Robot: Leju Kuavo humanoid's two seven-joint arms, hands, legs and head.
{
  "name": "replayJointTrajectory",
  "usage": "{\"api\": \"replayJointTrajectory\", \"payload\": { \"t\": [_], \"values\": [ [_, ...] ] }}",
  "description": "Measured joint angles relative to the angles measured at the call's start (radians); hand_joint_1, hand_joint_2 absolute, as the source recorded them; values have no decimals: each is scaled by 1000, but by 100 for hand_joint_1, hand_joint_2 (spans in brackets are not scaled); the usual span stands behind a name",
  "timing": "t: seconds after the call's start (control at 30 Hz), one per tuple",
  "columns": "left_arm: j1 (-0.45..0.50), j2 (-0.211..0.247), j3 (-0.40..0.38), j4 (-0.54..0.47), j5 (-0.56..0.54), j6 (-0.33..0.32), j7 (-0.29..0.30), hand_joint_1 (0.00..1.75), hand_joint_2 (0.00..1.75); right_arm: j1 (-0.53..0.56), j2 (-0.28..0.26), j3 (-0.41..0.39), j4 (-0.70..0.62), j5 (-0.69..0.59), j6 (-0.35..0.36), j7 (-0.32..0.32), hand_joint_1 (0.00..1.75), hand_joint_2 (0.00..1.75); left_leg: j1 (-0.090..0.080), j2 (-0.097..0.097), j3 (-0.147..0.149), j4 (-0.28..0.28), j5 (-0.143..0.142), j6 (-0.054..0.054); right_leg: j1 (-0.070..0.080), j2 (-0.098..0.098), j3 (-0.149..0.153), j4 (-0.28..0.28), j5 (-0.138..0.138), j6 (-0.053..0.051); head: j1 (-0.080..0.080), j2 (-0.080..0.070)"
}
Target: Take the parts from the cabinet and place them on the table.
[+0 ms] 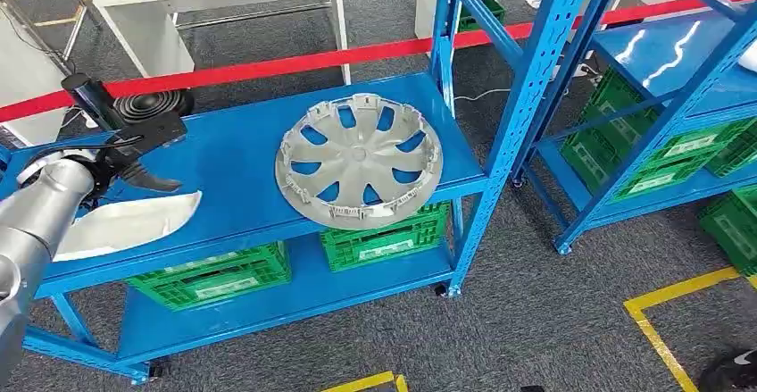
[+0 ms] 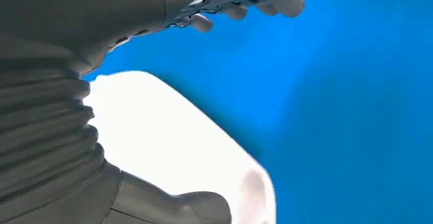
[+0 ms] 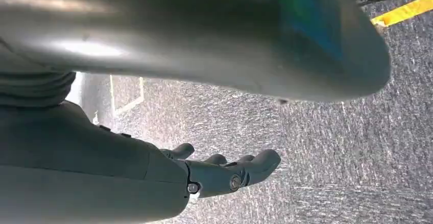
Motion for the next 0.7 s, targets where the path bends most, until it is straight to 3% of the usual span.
{"api": "replayJointTrajectory", "payload": {
  "t": [0.27,0.7],
  "values": [
    [9,22,24,0,32,-156,-31,0,175,0,0,-12,0,6,0,3,0,0,0,0,0,0,0,0,0,0,0,0,0,0,0,0],
    [29,54,32,-7,41,-224,-99,0,175,0,0,-24,0,7,0,7,0,0,0,0,0,0,0,0,0,0,0,0,0,0,0,0]
  ]
}}
